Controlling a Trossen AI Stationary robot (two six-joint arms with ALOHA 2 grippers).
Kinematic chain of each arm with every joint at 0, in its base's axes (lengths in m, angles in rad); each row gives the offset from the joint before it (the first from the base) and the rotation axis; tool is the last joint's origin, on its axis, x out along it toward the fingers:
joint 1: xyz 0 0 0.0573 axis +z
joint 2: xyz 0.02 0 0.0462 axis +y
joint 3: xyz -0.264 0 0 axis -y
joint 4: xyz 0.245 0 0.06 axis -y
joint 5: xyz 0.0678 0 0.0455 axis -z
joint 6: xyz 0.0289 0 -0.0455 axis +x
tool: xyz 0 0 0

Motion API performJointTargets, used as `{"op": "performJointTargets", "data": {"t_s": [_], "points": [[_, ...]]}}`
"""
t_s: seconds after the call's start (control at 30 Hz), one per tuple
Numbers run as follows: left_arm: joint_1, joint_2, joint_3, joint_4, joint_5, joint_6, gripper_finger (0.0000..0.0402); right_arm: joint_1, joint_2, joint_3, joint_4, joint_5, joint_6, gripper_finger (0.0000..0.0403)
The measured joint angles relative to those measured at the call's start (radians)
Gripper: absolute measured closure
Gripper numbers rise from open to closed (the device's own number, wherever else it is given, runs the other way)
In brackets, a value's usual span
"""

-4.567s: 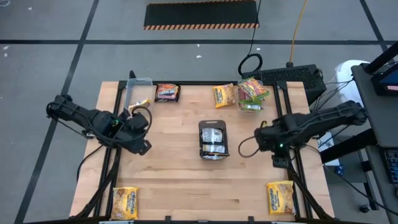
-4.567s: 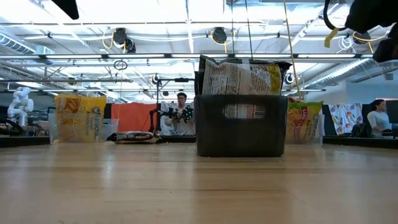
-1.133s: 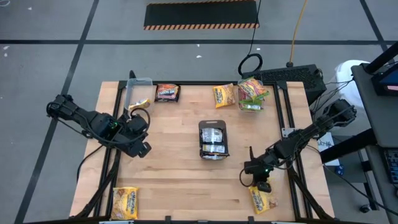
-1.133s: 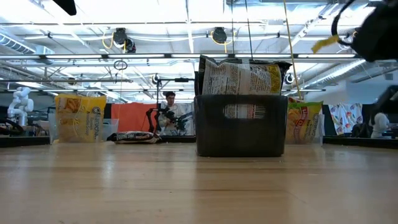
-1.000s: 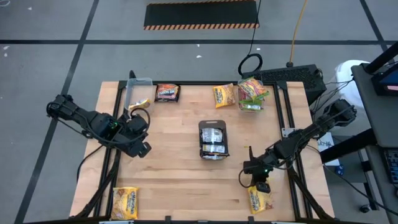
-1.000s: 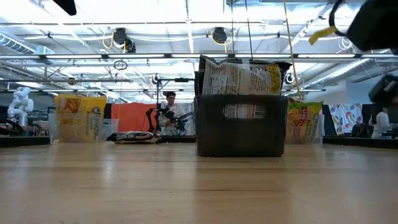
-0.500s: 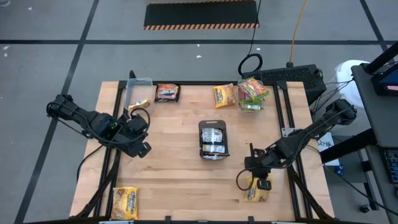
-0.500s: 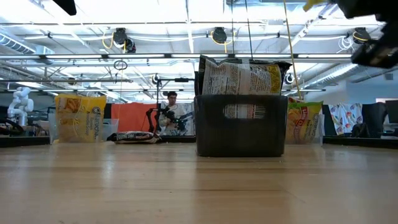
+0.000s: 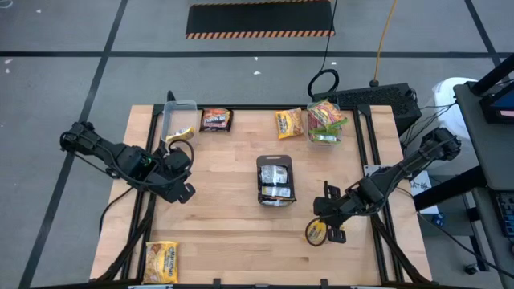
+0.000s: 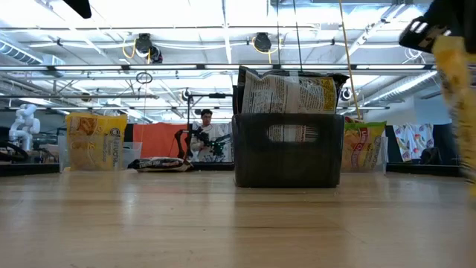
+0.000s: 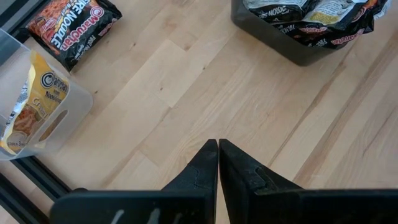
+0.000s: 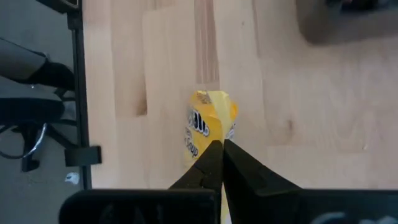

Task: Sort Maruchan noodles
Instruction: Put the bottom right yellow noodle pack into the left transparent bin

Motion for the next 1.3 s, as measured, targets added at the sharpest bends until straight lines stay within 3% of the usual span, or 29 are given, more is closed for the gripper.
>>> {"op": "performJointTargets", "data": {"t_s": [0.6, 1.07, 1.3], "points": [[0.0, 0.0, 0.0, 0.001, 0.0, 0.014, 0.038, -0.015, 0.0, 0.174, -0.015, 0.193, -0.177, 0.0403], [0.0, 0.0, 0.0, 0.005, 0.0, 0.011, 0.038, -0.141, 0.0, 0.272, 0.031, 0.198, -0.435, 0.0403], [0.0, 0.0, 0.0, 0.005, 0.0, 0.01, 0.038, -0.247, 0.0, 0.296, 0.198, 0.192, -0.597, 0.0403]]}}
